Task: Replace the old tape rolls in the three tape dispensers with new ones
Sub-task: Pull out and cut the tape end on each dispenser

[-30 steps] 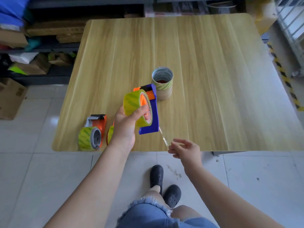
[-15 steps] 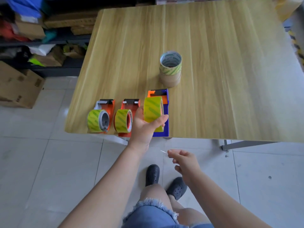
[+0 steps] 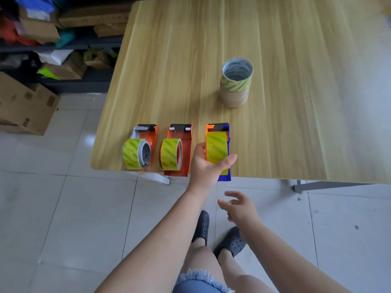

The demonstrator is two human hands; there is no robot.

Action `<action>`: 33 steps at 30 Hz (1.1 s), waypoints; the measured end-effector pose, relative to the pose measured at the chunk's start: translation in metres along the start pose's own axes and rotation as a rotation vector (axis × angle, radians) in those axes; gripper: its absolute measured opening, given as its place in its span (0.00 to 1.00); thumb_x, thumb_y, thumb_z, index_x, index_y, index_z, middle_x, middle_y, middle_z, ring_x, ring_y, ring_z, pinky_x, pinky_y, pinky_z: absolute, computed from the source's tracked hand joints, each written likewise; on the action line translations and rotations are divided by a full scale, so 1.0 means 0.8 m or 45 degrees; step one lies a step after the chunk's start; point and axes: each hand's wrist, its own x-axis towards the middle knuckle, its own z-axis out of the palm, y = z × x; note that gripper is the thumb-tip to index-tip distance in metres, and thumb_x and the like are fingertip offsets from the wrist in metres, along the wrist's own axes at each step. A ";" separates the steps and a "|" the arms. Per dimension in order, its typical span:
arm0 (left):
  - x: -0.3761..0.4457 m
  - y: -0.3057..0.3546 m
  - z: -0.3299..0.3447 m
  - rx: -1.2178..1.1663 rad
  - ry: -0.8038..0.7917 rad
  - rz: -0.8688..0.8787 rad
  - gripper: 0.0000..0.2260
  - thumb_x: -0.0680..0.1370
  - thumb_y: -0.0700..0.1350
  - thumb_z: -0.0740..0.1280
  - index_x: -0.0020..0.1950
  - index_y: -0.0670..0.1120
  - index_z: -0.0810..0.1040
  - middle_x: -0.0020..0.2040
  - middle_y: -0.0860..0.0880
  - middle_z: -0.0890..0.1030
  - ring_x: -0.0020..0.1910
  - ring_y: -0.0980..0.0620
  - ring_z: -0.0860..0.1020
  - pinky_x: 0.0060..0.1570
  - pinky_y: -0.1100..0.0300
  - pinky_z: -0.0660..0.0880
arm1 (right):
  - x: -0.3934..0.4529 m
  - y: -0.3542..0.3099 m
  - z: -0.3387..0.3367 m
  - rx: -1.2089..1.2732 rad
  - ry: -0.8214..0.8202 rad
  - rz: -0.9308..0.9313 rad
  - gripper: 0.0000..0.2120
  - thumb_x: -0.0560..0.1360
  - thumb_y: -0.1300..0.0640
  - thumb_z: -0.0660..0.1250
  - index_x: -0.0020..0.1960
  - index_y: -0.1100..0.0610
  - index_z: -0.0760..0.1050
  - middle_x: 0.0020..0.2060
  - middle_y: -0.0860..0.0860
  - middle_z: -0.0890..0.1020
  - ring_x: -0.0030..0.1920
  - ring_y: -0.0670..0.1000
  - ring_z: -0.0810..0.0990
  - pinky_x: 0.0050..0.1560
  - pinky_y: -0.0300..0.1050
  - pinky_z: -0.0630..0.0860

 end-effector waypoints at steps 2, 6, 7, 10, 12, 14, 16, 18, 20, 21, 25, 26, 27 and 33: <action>0.007 -0.007 -0.004 0.017 -0.009 -0.002 0.28 0.57 0.56 0.76 0.52 0.48 0.75 0.44 0.49 0.82 0.44 0.48 0.81 0.49 0.48 0.80 | 0.006 -0.001 0.003 -0.059 0.009 0.002 0.04 0.72 0.61 0.70 0.47 0.57 0.77 0.32 0.52 0.75 0.26 0.48 0.67 0.27 0.36 0.66; 0.023 -0.016 -0.007 0.061 -0.022 0.009 0.31 0.57 0.57 0.76 0.55 0.46 0.74 0.48 0.44 0.83 0.48 0.45 0.82 0.52 0.44 0.79 | 0.016 -0.005 0.009 -0.071 0.004 0.019 0.06 0.73 0.62 0.68 0.39 0.56 0.77 0.30 0.50 0.76 0.26 0.48 0.67 0.26 0.35 0.65; 0.027 -0.018 -0.008 0.070 -0.028 0.007 0.31 0.57 0.58 0.75 0.55 0.47 0.74 0.48 0.45 0.83 0.48 0.46 0.82 0.52 0.45 0.79 | 0.017 -0.008 0.010 -0.068 -0.008 0.028 0.06 0.74 0.62 0.68 0.38 0.56 0.76 0.31 0.50 0.76 0.26 0.47 0.66 0.25 0.35 0.65; 0.037 -0.022 -0.009 0.055 -0.031 0.002 0.31 0.57 0.57 0.75 0.54 0.45 0.74 0.45 0.47 0.82 0.45 0.48 0.81 0.51 0.49 0.79 | 0.022 -0.011 0.014 -0.058 -0.024 0.045 0.08 0.74 0.63 0.67 0.36 0.57 0.75 0.30 0.50 0.75 0.26 0.47 0.66 0.25 0.35 0.65; 0.044 -0.026 -0.008 0.054 -0.035 -0.004 0.32 0.57 0.57 0.75 0.54 0.43 0.74 0.43 0.47 0.82 0.44 0.48 0.81 0.50 0.50 0.79 | 0.025 -0.012 0.016 -0.061 -0.020 0.053 0.09 0.75 0.63 0.67 0.36 0.57 0.74 0.31 0.50 0.76 0.27 0.47 0.67 0.26 0.36 0.66; 0.049 -0.031 -0.008 0.033 -0.045 -0.023 0.33 0.57 0.55 0.76 0.56 0.41 0.74 0.42 0.47 0.81 0.42 0.49 0.81 0.49 0.52 0.79 | 0.028 -0.012 0.019 -0.062 -0.021 0.063 0.09 0.75 0.63 0.67 0.36 0.57 0.74 0.30 0.50 0.76 0.27 0.47 0.68 0.27 0.36 0.66; 0.053 -0.035 -0.009 0.011 -0.055 -0.048 0.30 0.60 0.50 0.78 0.56 0.40 0.73 0.41 0.49 0.81 0.40 0.53 0.80 0.45 0.58 0.79 | 0.031 -0.012 0.020 -0.057 -0.027 0.069 0.09 0.75 0.63 0.67 0.36 0.58 0.74 0.30 0.51 0.76 0.27 0.47 0.68 0.26 0.36 0.65; 0.055 -0.038 -0.009 0.003 -0.059 -0.056 0.28 0.62 0.47 0.78 0.57 0.39 0.73 0.40 0.51 0.81 0.38 0.56 0.80 0.43 0.61 0.78 | 0.035 -0.012 0.021 -0.061 -0.028 0.076 0.09 0.75 0.63 0.67 0.36 0.58 0.74 0.30 0.51 0.76 0.26 0.47 0.68 0.26 0.36 0.65; 0.057 -0.040 -0.009 -0.011 -0.060 -0.051 0.32 0.59 0.52 0.77 0.57 0.40 0.73 0.41 0.50 0.81 0.40 0.55 0.80 0.45 0.59 0.79 | 0.038 -0.012 0.021 -0.071 -0.026 0.080 0.09 0.75 0.63 0.67 0.36 0.58 0.74 0.30 0.50 0.76 0.26 0.46 0.68 0.26 0.36 0.66; 0.059 -0.041 -0.008 -0.006 -0.056 -0.050 0.34 0.57 0.55 0.76 0.57 0.40 0.73 0.42 0.49 0.81 0.41 0.53 0.80 0.46 0.57 0.79 | 0.039 -0.012 0.021 -0.074 -0.025 0.080 0.09 0.75 0.63 0.67 0.36 0.58 0.74 0.30 0.50 0.76 0.27 0.46 0.68 0.27 0.36 0.66; 0.062 -0.047 -0.009 0.040 -0.047 -0.045 0.34 0.56 0.58 0.75 0.56 0.42 0.73 0.43 0.48 0.82 0.44 0.49 0.81 0.48 0.52 0.79 | 0.044 -0.011 0.022 -0.086 -0.023 0.086 0.09 0.75 0.62 0.67 0.36 0.57 0.74 0.30 0.50 0.77 0.27 0.46 0.69 0.28 0.37 0.67; 0.062 -0.049 -0.010 0.049 -0.055 -0.044 0.34 0.56 0.58 0.75 0.56 0.42 0.73 0.43 0.48 0.82 0.44 0.49 0.81 0.48 0.52 0.79 | 0.045 -0.010 0.023 -0.085 -0.024 0.088 0.09 0.75 0.62 0.67 0.36 0.57 0.74 0.30 0.50 0.77 0.27 0.46 0.69 0.28 0.37 0.67; 0.063 -0.053 -0.011 0.068 -0.067 -0.039 0.34 0.56 0.58 0.75 0.56 0.42 0.73 0.43 0.49 0.81 0.43 0.50 0.81 0.48 0.52 0.79 | 0.046 -0.010 0.024 -0.082 -0.025 0.092 0.09 0.75 0.62 0.67 0.36 0.57 0.74 0.30 0.50 0.77 0.27 0.47 0.69 0.27 0.37 0.66; 0.059 -0.074 -0.019 0.183 -0.086 0.013 0.34 0.58 0.55 0.76 0.58 0.42 0.71 0.46 0.47 0.80 0.44 0.50 0.80 0.46 0.57 0.78 | 0.047 -0.007 0.027 -0.027 -0.029 0.101 0.10 0.75 0.62 0.68 0.36 0.57 0.73 0.30 0.50 0.76 0.27 0.47 0.68 0.26 0.36 0.65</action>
